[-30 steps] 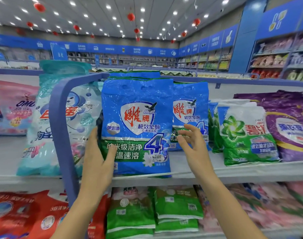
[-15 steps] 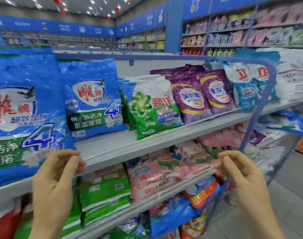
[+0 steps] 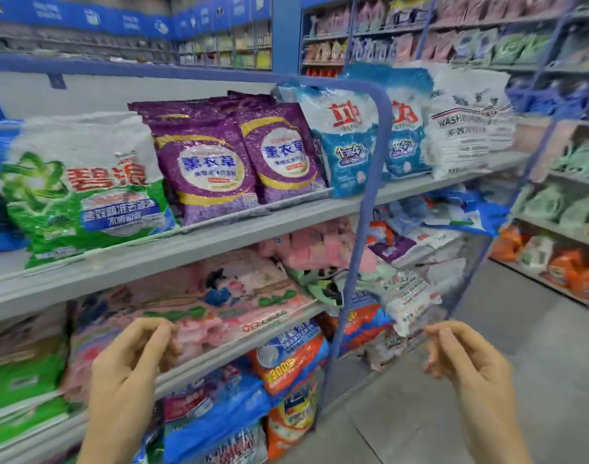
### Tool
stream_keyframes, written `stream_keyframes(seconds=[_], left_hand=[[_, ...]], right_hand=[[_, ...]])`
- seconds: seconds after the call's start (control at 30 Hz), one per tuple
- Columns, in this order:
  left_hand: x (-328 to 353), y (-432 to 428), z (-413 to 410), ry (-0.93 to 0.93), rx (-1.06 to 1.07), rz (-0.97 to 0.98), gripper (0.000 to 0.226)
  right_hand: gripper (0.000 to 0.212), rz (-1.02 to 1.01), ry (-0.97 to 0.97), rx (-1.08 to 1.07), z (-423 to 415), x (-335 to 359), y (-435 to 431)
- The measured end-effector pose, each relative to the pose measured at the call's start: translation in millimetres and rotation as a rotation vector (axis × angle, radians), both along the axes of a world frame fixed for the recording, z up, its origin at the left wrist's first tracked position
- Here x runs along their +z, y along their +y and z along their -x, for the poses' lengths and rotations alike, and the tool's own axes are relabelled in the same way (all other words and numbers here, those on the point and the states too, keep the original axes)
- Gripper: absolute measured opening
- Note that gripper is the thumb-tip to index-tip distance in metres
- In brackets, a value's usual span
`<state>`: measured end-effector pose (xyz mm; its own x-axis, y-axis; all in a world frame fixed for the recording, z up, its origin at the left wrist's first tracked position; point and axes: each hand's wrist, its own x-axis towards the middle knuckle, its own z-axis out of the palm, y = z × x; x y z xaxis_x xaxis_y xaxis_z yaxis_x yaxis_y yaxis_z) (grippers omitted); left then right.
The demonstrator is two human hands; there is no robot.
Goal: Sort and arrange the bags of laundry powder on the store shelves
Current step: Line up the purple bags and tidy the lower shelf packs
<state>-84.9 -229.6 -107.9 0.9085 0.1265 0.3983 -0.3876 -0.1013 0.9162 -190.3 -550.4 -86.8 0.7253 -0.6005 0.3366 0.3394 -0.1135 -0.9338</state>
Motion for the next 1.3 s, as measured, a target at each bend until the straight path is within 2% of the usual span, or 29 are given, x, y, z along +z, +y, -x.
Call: stream_keyframes(seconds=[0.1,0.33,0.53,0.63,0.8,0.93,1.03,1.17,1.23,1.3], left_hand=[[0,-29,-1,0.031,0.013,-0.014,0.029],[-2,-65,-19,0.074,0.073,-0.072,0.029],[-17,-77,-49,0.123,0.081,-0.015,0.027],[-26,-80,-63,0.160,0.113,0.001,0.028],[-33,-98,-87,0.178,0.215,0.012,0.029],[-34,-122,-101,0.183,0.282,0.019,0.032],[-34,-147,-111,0.179,0.333,0.019,0.030],[-42,-171,-119,0.213,0.358,0.040,0.033],[-44,-180,-118,0.222,0.361,0.033,0.033],[-44,-184,-117,0.218,0.360,0.029,0.032]], right_hand=[[0.023,-0.014,0.032,0.027,-13,-7,-33],[0.019,0.001,0.072,0.135,-59,-26,-75],[0.030,0.047,0.111,0.188,-111,-48,-95],[0.031,-0.005,0.169,0.196,-141,-58,-110],[0.022,-0.013,0.272,0.205,-210,-66,-150],[0.018,-0.011,0.249,0.115,-247,-59,-179],[0.016,0.278,0.153,0.160,-257,-51,-184],[0.009,0.715,0.117,0.515,-272,-67,-139],[0.019,1.025,0.196,0.547,-300,-87,-114],[0.041,1.291,0.374,0.469,-337,-106,-98]])
